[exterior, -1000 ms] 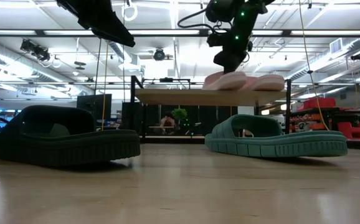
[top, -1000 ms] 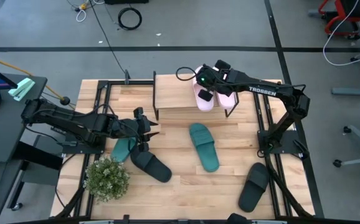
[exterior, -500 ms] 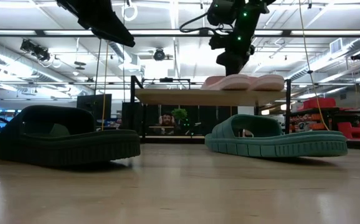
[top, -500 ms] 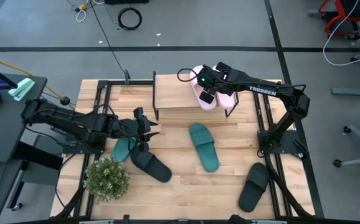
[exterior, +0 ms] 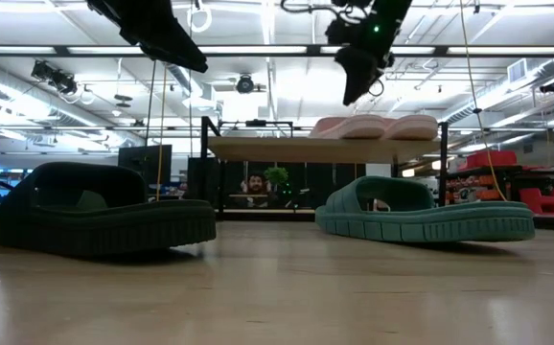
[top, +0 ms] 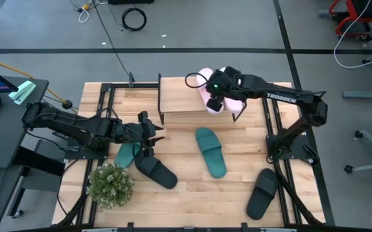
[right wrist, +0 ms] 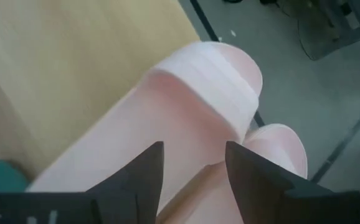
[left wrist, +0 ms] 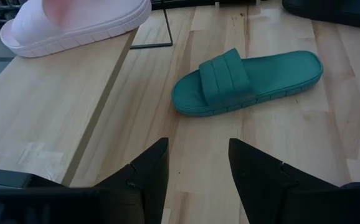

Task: Pick and place slides into the shelf
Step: Put the pink slipper on the shelf

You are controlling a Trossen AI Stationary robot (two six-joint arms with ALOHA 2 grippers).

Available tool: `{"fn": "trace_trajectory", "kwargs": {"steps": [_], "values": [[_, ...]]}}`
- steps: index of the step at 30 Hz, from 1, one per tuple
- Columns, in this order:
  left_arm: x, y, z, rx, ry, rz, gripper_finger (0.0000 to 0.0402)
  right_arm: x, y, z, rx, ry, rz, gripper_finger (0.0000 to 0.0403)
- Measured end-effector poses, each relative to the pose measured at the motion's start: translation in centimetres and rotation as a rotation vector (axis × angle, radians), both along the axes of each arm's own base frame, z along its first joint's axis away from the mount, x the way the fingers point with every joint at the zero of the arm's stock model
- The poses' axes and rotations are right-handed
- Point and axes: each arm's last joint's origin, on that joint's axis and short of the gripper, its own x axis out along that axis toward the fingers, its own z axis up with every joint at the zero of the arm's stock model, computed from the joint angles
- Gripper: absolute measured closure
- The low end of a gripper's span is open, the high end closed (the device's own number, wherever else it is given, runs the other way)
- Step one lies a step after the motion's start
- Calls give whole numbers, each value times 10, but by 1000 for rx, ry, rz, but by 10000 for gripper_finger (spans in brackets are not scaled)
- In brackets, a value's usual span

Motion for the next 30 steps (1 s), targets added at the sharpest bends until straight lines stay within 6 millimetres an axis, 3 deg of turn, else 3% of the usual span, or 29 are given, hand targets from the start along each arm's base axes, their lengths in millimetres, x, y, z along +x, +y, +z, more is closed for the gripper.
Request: {"fn": "trace_trajectory", "kwargs": {"steps": [7, 13, 21, 30], "values": [[0, 0, 0, -3, -1, 1, 230, -3, 13, 10, 52, -101, -6, 226], [0, 0, 0, -3, -5, 0, 230, 15, 14, 8, 140, -220, 117, 261], [3, -1, 5, 36, -52, -30, 230, 49, -1, -7, -20, -211, 320, 391], [6, -1, 10, 85, -85, -60, 230, 58, -43, -40, 3, -168, 241, 397]]}}
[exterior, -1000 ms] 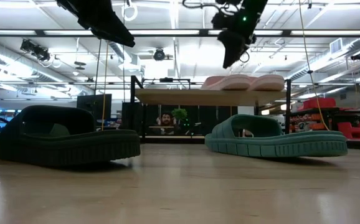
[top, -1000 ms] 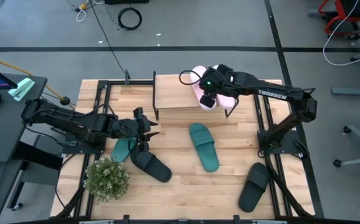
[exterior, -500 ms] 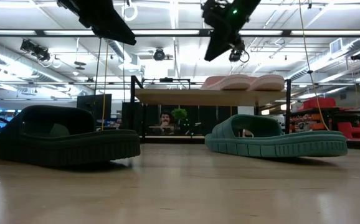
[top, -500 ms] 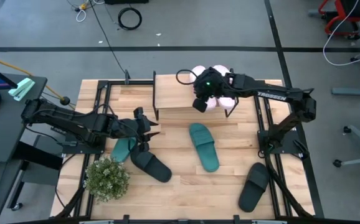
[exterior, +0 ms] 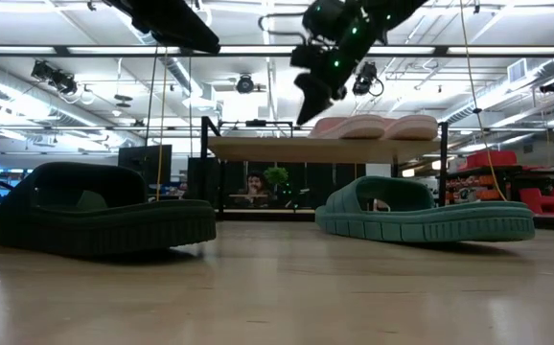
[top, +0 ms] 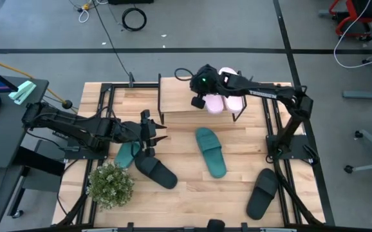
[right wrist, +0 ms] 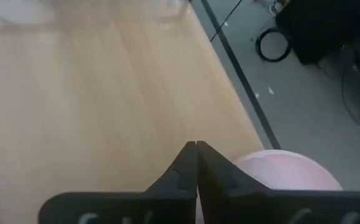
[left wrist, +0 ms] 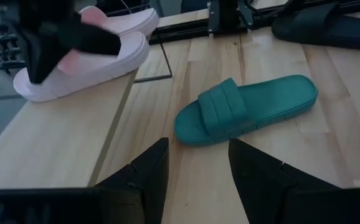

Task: Pick and place slides into the shelf
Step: Put the pink slipper on the shelf

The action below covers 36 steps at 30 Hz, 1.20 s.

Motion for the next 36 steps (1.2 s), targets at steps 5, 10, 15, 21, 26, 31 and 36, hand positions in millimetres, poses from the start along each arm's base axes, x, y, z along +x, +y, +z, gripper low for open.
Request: {"fn": "trace_trajectory", "kwargs": {"steps": [5, 10, 15, 21, 26, 31, 36], "values": [[0, 0, 0, 0, -3, 0, 230, 3, -13, -12, 14, 12, -15, 399], [0, 0, 1, 0, -6, 1, 230, 0, -20, -14, 11, 17, -51, 400], [0, 0, 0, 0, -4, 1, 230, -5, -24, -14, -34, 58, -136, 401], [0, 0, 0, -1, -3, 2, 230, -10, -26, -16, -17, 83, -193, 401], [0, 0, 0, -9, -1, 6, 230, -12, -28, -16, -40, 99, -230, 401], [-1, 0, -1, -21, 6, 13, 230, -12, -28, -16, -42, 102, -232, 399], [-1, 1, -3, -18, 23, 14, 230, -7, -18, -16, -40, 100, -192, 385]]}}
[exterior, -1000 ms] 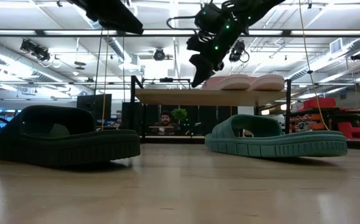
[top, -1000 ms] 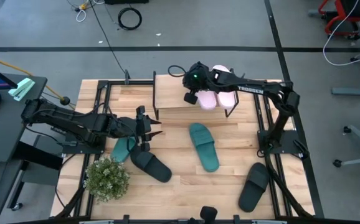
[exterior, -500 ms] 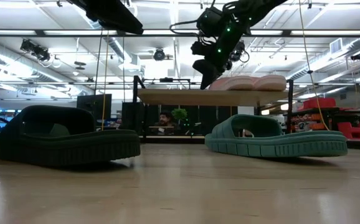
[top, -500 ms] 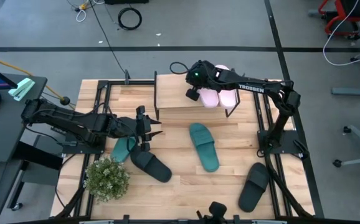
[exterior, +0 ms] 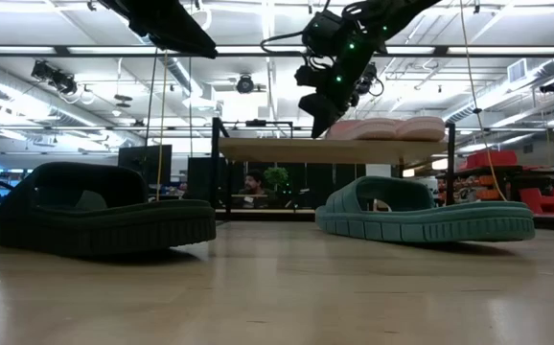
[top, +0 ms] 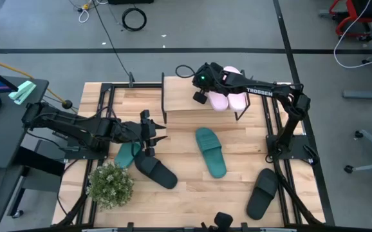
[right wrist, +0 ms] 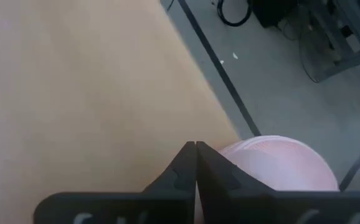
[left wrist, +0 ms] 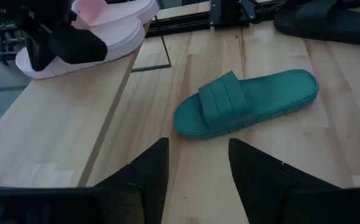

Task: Pick and place slides into the shelf
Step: Put the pink slipper on the shelf, then put the left green slipper on the shelf

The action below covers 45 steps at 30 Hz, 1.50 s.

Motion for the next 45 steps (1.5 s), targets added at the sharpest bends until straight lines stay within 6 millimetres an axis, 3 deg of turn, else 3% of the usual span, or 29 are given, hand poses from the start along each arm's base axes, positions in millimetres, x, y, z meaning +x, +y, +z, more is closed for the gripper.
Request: {"fn": "trace_trajectory", "kwargs": {"steps": [5, 13, 23, 28, 33, 37, 45], "values": [[-1, 0, -2, 26, 27, -12, 230, 7, 14, -1, 5, 6, 50, 367], [-5, -10, -5, 280, 145, -192, 230, 16, 48, 13, -18, -8, 150, 342], [-27, -26, -25, 227, 383, -239, 230, 8, 132, 50, -24, -65, 364, 332], [-35, -26, -2, 250, 480, -247, 230, 1, 163, 66, -36, -115, 447, 332], [-48, -20, 12, 114, 585, -150, 230, -5, 183, 72, 0, -147, 472, 331], [-61, -18, -3, 34, 738, -132, 230, -8, 195, 65, 42, -83, 509, 325], [-66, -16, -57, 55, 877, -95, 208, -11, 211, 57, 109, -91, 485, 323]]}}
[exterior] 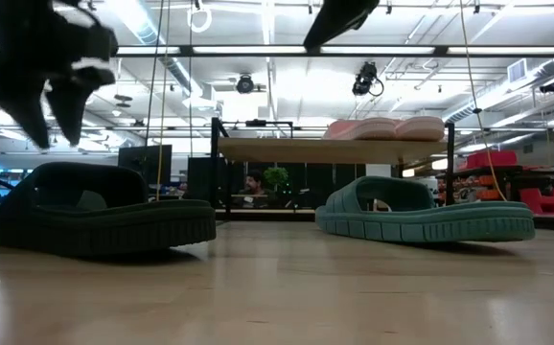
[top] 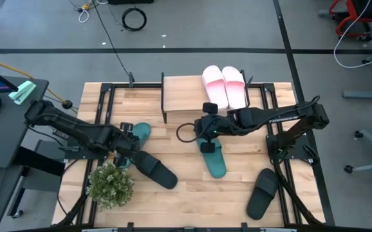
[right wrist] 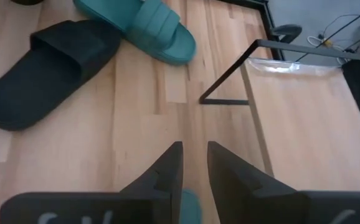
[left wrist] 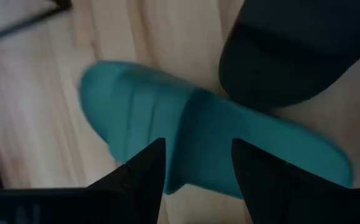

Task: Pick and place slides into the shelf
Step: Put the left green slipper on the shelf

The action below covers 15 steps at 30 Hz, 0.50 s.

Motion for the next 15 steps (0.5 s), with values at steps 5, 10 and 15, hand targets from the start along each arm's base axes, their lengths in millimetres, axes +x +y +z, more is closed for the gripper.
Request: {"fn": "trace_trajectory", "kwargs": {"steps": [5, 10, 15], "values": [[1, 1, -22, 80, 75, 6, 185, 0, 3, 0, -1, 0, 11, 322], [10, 1, -31, 164, 80, 5, 178, 0, 3, 0, 1, -2, 8, 323], [19, 4, -45, 175, 112, 18, 188, 0, 3, 0, 2, 0, 8, 322]]}}
